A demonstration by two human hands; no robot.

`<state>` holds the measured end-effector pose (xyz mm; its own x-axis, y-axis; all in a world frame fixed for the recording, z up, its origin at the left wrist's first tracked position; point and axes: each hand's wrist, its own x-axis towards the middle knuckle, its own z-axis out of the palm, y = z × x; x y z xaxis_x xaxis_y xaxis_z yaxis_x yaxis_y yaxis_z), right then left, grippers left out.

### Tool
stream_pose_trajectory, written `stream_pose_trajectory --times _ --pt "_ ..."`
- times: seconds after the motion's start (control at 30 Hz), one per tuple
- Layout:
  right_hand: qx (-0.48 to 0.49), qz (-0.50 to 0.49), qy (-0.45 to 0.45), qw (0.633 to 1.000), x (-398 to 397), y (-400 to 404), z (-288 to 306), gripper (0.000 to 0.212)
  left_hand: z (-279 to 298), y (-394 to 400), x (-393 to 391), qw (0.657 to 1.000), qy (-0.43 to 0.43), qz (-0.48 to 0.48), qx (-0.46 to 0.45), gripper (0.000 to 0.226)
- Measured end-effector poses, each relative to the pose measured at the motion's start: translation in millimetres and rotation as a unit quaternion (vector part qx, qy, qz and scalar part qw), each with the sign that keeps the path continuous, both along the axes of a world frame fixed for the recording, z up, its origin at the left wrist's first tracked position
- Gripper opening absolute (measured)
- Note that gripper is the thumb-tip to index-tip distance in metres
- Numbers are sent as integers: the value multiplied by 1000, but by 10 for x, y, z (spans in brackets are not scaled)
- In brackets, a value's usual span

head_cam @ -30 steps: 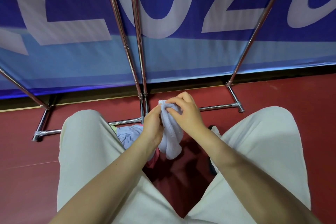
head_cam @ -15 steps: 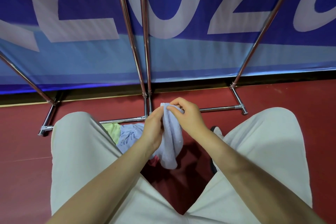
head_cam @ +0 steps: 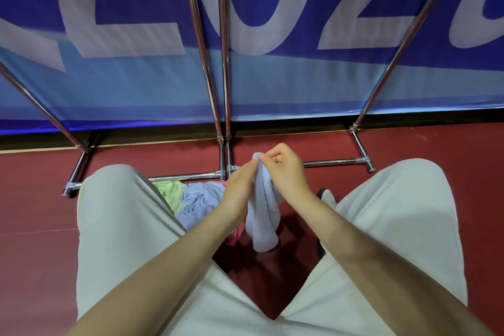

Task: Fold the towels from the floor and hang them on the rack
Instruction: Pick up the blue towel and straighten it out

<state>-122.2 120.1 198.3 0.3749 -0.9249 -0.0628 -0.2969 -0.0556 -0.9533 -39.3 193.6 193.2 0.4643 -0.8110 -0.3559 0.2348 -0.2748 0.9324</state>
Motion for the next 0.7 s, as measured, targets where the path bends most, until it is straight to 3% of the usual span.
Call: stream_pose_trajectory --times 0.13,0.33,0.43,0.57,0.7 --pt "37 24 -21 999 -14 2 -38 11 -3 11 -34 997 -70 16 -16 34" --pt "36 125 -82 988 -15 6 16 9 1 -69 134 992 -59 108 -10 28" --pt "-7 158 -1 987 -87 -19 -58 17 40 -94 278 991 -57 124 2 31" --pt "-67 200 119 970 -178 -73 -152 11 103 -149 413 986 -50 161 2 31" --pt "-140 205 179 952 -225 -109 -157 7 122 -138 448 989 -80 125 -10 32"
